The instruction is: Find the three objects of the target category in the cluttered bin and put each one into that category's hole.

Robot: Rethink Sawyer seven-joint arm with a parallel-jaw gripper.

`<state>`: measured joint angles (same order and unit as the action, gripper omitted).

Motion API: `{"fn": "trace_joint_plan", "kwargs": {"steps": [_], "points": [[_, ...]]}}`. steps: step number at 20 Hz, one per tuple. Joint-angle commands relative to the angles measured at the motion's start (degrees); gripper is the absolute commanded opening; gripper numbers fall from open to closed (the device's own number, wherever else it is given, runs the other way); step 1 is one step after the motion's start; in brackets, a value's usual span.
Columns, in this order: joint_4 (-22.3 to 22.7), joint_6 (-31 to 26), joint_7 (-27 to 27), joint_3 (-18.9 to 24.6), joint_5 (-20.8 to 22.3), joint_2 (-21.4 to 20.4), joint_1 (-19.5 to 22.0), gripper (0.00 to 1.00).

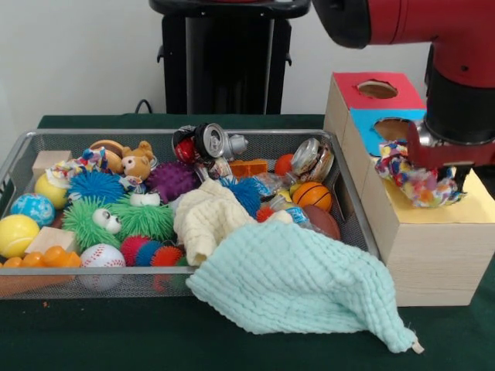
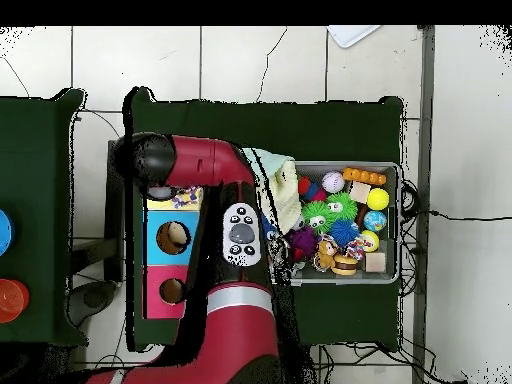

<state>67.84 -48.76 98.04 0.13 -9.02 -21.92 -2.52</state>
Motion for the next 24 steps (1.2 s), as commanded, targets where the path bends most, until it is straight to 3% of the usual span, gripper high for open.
{"fn": "trace_joint_plan", "kwargs": {"steps": [1,6,11,15,16,21,24], "points": [[1.0,8.3,5.9,-0.8,6.3,10.0,-0.4,0.0],[2.5,4.2,6.3,-2.2,6.4,6.2,-1.3,0.0],[2.8,7.7,7.6,0.0,4.5,10.9,-0.3,0.0],[3.0,5.0,7.5,-0.1,4.3,9.8,-0.7,0.0],[2.9,3.8,7.6,-0.3,4.3,9.5,-0.8,1.0],[1.2,0.0,7.3,-0.9,4.3,8.4,-1.2,1.0],[0.0,-5.1,6.8,-2.7,4.8,3.0,-1.6,1.0]]}}
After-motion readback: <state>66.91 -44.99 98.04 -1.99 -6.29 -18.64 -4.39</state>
